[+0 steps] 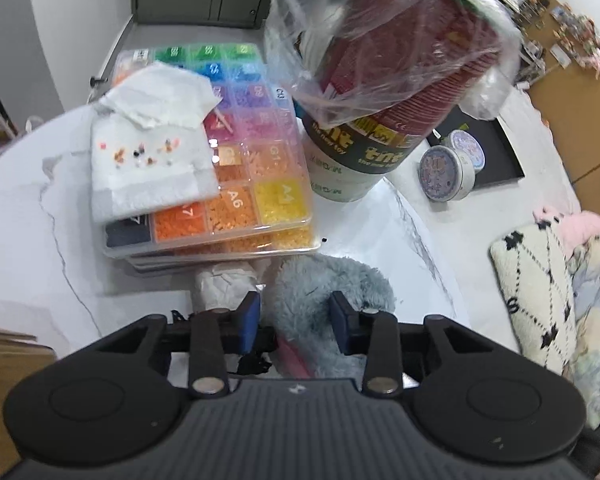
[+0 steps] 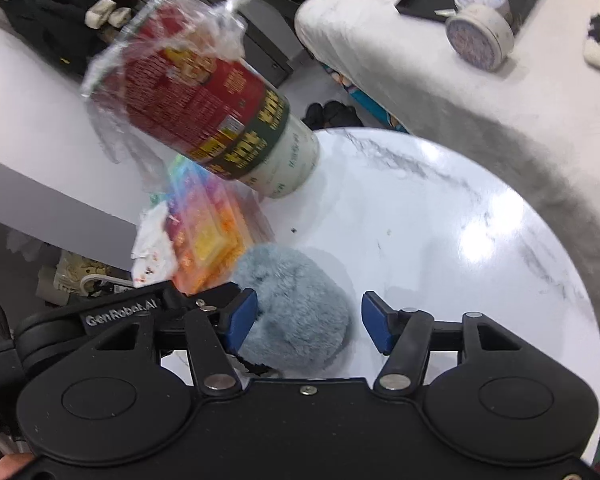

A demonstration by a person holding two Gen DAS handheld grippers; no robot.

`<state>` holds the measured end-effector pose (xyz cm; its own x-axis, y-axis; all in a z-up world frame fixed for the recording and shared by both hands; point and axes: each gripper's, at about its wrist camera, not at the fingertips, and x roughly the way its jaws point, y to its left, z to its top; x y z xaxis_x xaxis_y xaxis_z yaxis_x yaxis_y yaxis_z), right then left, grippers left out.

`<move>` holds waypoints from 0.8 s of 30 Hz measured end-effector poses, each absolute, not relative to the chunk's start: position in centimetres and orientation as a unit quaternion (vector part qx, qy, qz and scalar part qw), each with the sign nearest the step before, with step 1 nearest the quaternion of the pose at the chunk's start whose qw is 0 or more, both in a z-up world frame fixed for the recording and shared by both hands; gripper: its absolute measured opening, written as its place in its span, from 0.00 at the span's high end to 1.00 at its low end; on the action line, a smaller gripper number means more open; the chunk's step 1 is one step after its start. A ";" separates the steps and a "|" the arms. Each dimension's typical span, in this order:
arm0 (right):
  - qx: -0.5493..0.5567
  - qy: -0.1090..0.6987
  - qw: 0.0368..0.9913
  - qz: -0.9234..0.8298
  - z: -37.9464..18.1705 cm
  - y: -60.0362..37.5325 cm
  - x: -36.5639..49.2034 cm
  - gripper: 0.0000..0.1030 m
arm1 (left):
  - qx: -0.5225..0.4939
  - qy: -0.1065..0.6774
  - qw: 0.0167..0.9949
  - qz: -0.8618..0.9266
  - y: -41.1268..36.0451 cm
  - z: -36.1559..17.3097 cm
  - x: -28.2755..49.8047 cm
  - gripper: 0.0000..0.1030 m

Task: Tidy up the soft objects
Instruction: 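Grasp the grey fluffy plush with the left tool while the right tool grasps it too, then carry the grey plush with both tools into the box and open both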

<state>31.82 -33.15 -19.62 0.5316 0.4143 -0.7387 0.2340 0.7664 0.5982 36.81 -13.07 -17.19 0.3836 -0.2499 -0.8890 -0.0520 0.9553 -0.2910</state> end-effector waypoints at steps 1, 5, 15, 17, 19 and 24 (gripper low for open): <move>0.342 0.484 0.804 0.056 -19.9 -33.0 31.9 0.50 | -0.144 0.553 0.819 -0.060 -13.0 -17.3 36.8 0.69; 0.372 0.496 0.781 0.068 -21.1 -32.6 31.8 0.69 | -0.152 0.560 0.812 -0.065 -13.6 -17.8 36.5 0.75; 0.381 0.482 0.786 0.063 -19.5 -32.7 29.1 0.77 | -0.116 0.570 0.810 -0.068 -14.4 -15.9 34.4 0.82; 0.387 0.478 0.786 0.066 -19.0 -32.9 28.3 0.77 | -0.113 0.571 0.810 -0.071 -14.2 -15.4 33.6 0.82; 0.388 0.475 0.787 0.068 -18.5 -33.1 27.6 0.78 | -0.111 0.574 0.808 -0.074 -13.9 -15.0 32.7 0.83; 0.391 0.472 0.787 0.071 -18.1 -32.3 25.7 0.78 | -0.105 0.580 0.804 -0.074 -13.2 -14.7 30.8 0.84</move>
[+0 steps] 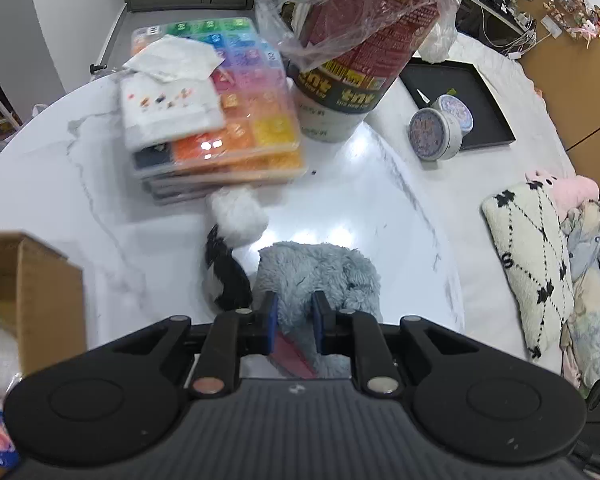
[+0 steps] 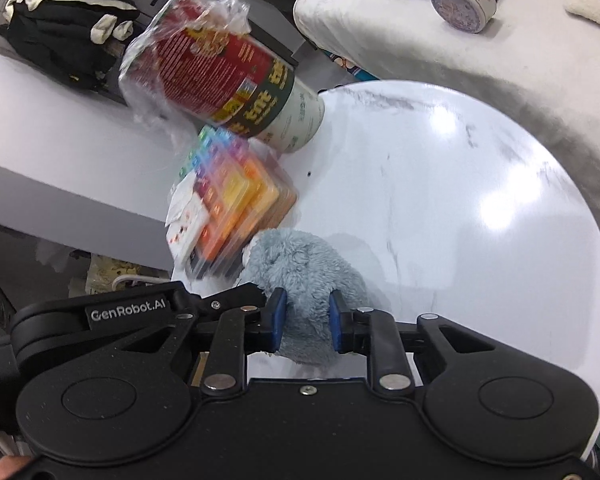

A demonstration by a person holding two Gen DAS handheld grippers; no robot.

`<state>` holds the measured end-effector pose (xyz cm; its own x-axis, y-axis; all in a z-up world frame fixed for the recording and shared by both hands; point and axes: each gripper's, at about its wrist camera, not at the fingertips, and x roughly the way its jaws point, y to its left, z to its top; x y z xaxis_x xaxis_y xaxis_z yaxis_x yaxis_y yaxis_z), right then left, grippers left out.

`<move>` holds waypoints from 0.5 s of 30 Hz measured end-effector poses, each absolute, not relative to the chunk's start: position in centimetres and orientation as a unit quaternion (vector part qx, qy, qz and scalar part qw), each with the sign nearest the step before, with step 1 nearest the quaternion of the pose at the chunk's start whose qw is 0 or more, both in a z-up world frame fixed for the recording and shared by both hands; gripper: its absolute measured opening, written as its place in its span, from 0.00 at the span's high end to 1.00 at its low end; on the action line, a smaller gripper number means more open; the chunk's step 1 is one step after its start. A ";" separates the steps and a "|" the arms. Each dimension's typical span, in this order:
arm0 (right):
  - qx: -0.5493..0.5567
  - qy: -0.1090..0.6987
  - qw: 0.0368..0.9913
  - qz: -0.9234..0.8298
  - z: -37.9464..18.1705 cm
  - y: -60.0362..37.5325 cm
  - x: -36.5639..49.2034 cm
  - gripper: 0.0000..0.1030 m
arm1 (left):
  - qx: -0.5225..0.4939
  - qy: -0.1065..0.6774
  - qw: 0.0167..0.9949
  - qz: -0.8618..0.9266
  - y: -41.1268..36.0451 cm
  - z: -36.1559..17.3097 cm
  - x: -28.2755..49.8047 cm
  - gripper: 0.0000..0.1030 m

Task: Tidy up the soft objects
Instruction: 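Carry the grey plush with both tools into the box and open both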

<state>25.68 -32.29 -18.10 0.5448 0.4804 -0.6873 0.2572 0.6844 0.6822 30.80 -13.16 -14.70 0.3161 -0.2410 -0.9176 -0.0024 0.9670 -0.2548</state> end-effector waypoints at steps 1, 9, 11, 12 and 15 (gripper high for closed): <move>0.389 0.472 0.788 0.072 -18.1 -32.0 25.4 0.78 | -0.104 0.581 0.804 -0.074 -12.9 -14.7 30.3 0.84; 0.373 0.469 0.797 0.076 -17.0 -30.9 22.6 0.81 | -0.103 0.590 0.797 -0.078 -11.5 -14.4 27.1 0.85; 0.369 0.466 0.800 0.079 -16.6 -30.8 22.0 0.84 | -0.102 0.591 0.796 -0.080 -11.3 -14.3 26.5 0.85; 0.368 0.465 0.801 0.079 -16.4 -30.7 21.9 0.85 | -0.102 0.591 0.796 -0.082 -11.2 -14.3 26.2 0.85; 0.364 0.462 0.805 0.079 -16.1 -30.7 21.2 0.92 | -0.102 0.591 0.796 -0.085 -10.9 -14.3 25.5 0.86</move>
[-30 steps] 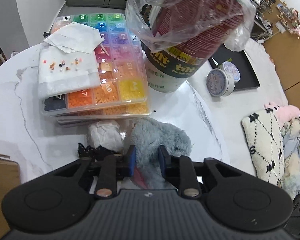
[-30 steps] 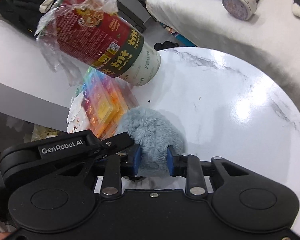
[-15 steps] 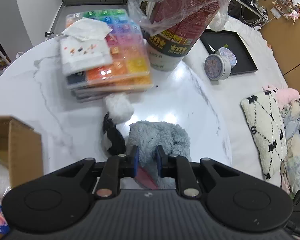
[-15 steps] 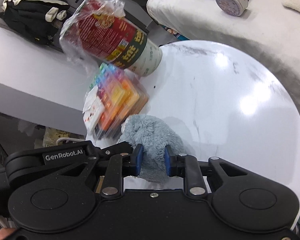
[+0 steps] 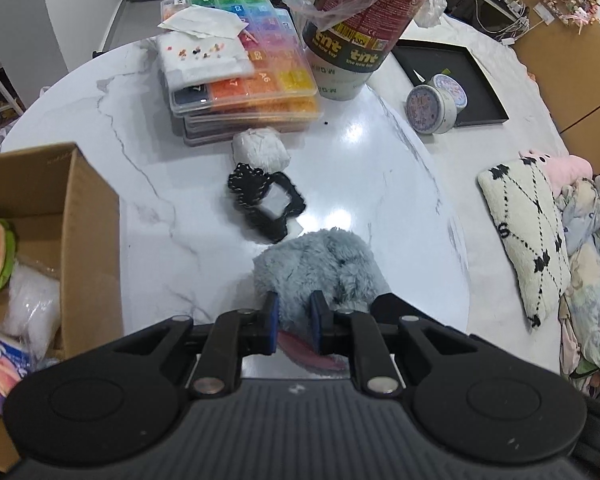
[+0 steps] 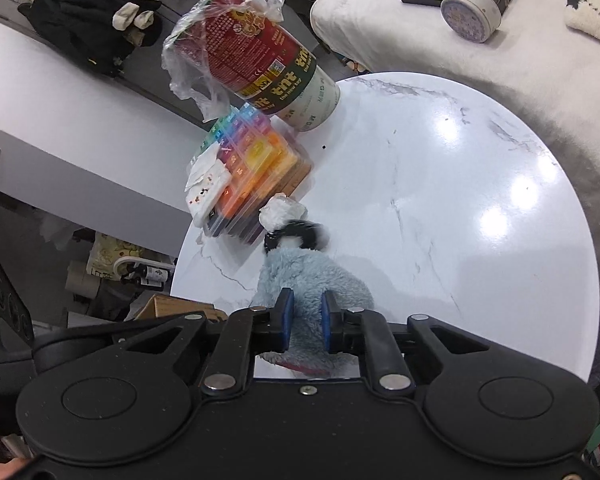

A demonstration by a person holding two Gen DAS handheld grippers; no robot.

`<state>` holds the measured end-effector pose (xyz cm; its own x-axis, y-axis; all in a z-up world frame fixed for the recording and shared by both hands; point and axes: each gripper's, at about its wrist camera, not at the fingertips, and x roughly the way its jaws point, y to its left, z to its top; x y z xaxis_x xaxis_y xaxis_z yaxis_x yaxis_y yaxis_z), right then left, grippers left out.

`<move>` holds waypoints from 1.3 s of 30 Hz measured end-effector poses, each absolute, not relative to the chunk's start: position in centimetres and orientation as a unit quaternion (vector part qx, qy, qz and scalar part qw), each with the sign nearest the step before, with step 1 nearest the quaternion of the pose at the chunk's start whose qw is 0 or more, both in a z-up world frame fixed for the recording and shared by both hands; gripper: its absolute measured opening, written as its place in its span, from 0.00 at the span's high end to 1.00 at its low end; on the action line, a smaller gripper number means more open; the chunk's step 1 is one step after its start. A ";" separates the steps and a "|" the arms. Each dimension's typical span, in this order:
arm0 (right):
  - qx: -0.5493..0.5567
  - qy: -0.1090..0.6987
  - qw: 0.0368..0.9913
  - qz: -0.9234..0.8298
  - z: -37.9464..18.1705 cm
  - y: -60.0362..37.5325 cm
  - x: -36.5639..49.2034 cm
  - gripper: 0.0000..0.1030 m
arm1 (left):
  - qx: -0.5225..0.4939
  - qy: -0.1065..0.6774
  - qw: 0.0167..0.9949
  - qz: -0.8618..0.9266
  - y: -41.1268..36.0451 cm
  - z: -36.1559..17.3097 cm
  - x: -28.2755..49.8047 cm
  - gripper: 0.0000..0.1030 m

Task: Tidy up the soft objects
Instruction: 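Carry the grey plush with both tools into the box and open both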

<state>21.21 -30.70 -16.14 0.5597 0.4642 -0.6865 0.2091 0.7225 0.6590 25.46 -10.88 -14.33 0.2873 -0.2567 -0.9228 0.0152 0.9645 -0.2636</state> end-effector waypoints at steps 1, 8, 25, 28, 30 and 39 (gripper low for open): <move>0.362 0.464 0.805 0.079 -16.2 -30.6 21.1 0.95 | -0.102 0.592 0.795 -0.083 -10.8 -14.5 25.3 0.87; 0.344 0.475 0.806 0.078 -17.1 -30.1 20.3 0.95 | -0.108 0.598 0.790 -0.083 -10.3 -15.7 24.3 0.96; 0.370 0.506 0.777 0.065 -20.6 -29.8 20.8 0.53 | -0.123 0.579 0.804 -0.055 -8.9 -17.0 24.7 0.63; 0.392 0.513 0.760 0.065 -21.6 -29.8 20.8 0.61 | -0.160 0.585 0.793 -0.049 -8.2 -17.9 24.4 0.60; 0.396 0.512 0.760 0.064 -21.6 -29.8 20.8 0.68 | -0.181 0.591 0.784 -0.055 -8.0 -18.2 24.3 0.61; 0.398 0.503 0.763 0.075 -19.9 -29.9 20.1 0.74 | -0.197 0.589 0.781 -0.062 -7.8 -16.2 23.6 0.78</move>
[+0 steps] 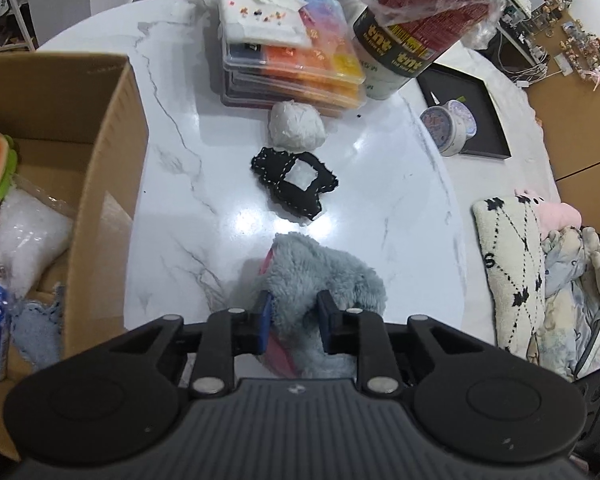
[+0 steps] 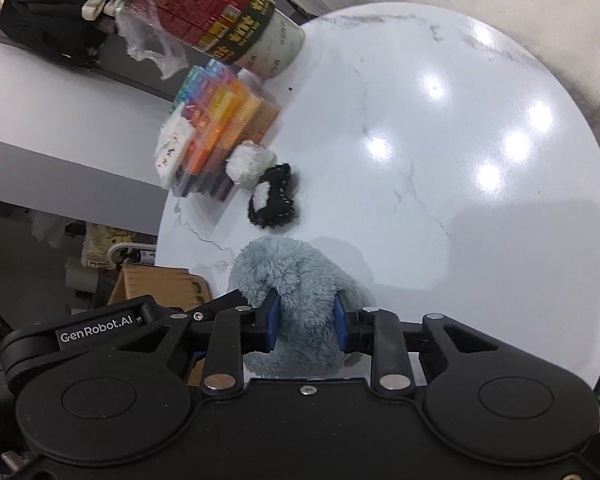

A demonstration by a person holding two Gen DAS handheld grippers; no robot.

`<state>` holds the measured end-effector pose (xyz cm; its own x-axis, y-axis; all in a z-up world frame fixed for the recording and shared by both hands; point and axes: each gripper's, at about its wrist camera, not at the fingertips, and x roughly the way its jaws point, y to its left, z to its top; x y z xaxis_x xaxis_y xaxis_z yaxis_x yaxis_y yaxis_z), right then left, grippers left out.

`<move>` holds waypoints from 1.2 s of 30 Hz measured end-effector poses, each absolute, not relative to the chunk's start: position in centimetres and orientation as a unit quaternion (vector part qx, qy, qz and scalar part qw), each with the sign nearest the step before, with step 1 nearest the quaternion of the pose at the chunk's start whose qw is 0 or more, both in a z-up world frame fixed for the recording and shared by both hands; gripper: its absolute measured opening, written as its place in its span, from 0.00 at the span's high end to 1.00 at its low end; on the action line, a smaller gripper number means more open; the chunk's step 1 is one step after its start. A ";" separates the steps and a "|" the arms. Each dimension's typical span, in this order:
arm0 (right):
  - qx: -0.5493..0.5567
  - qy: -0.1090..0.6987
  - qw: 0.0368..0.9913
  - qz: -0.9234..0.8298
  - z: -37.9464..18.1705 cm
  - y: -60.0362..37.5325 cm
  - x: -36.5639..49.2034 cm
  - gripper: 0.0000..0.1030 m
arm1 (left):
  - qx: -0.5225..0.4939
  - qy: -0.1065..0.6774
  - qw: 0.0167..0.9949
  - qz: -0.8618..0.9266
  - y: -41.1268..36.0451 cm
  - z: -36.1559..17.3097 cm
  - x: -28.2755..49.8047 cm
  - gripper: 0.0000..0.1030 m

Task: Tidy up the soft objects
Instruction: 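Carry the grey plush with both tools into the box and open both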

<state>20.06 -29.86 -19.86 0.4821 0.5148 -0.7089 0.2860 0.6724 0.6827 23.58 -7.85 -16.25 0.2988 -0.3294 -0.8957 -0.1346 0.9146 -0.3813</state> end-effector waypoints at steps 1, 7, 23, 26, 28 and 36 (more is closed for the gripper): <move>0.397 0.502 0.764 0.077 -19.5 -29.8 20.0 0.74 | -0.195 0.587 0.783 -0.062 -7.8 -15.8 23.5 0.78; 0.388 0.492 0.774 0.093 -16.7 -28.4 20.0 0.74 | -0.179 0.569 0.801 -0.058 -6.9 -12.5 22.9 0.79; 0.353 0.460 0.799 0.160 -8.5 -22.1 20.8 0.74 | -0.166 0.515 0.839 -0.052 -0.3 -3.7 21.7 0.80; 0.348 0.461 0.799 0.170 -7.8 -20.6 21.1 0.74 | -0.166 0.509 0.843 -0.045 1.1 -3.2 21.6 0.80; 0.346 0.463 0.797 0.175 -7.5 -19.6 21.3 0.74 | -0.165 0.506 0.846 -0.040 2.0 -2.9 21.6 0.80; 0.330 0.473 0.793 0.195 -7.3 -15.3 22.4 0.74 | -0.173 0.500 0.849 -0.021 6.0 -2.9 21.6 0.80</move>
